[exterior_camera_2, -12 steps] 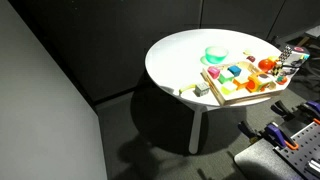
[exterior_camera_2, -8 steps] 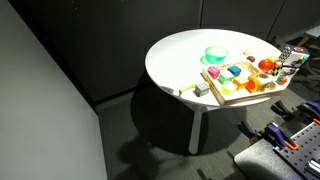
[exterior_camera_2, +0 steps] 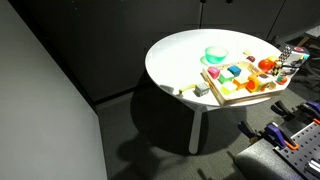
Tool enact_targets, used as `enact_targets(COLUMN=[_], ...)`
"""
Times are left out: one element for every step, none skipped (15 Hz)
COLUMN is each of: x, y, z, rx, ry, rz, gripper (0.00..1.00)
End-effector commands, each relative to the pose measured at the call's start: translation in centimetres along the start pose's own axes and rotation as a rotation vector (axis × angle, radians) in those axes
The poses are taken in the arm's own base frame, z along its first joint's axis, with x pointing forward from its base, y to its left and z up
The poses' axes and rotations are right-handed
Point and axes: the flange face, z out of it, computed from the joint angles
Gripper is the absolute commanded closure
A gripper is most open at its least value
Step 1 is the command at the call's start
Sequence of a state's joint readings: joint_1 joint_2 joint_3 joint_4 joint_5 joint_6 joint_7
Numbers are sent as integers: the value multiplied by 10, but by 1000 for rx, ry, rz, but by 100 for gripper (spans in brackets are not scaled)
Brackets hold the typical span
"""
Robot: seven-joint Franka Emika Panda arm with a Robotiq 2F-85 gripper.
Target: Put the grey block in the box
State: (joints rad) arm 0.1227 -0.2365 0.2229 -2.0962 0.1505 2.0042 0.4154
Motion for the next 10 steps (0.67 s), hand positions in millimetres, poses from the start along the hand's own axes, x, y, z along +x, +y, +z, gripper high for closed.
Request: enact_targets(x=[13, 16, 18, 20, 22, 24, 26, 28, 30, 33], y=[1, 3, 5, 8, 11, 13, 16, 21, 25, 30], z=[17, 24, 31, 38, 44, 50, 56, 63, 68, 74], rx=[-88, -111, -134, -149, -164, -181, -196, -213, -219, -221], ry=[8, 9, 10, 8, 5, 9, 8, 7, 8, 8], rz=[28, 29, 29, 25, 22, 21, 22, 25, 25, 26], gripper=[0, 0, 0, 0, 0, 0, 0, 0, 0, 0])
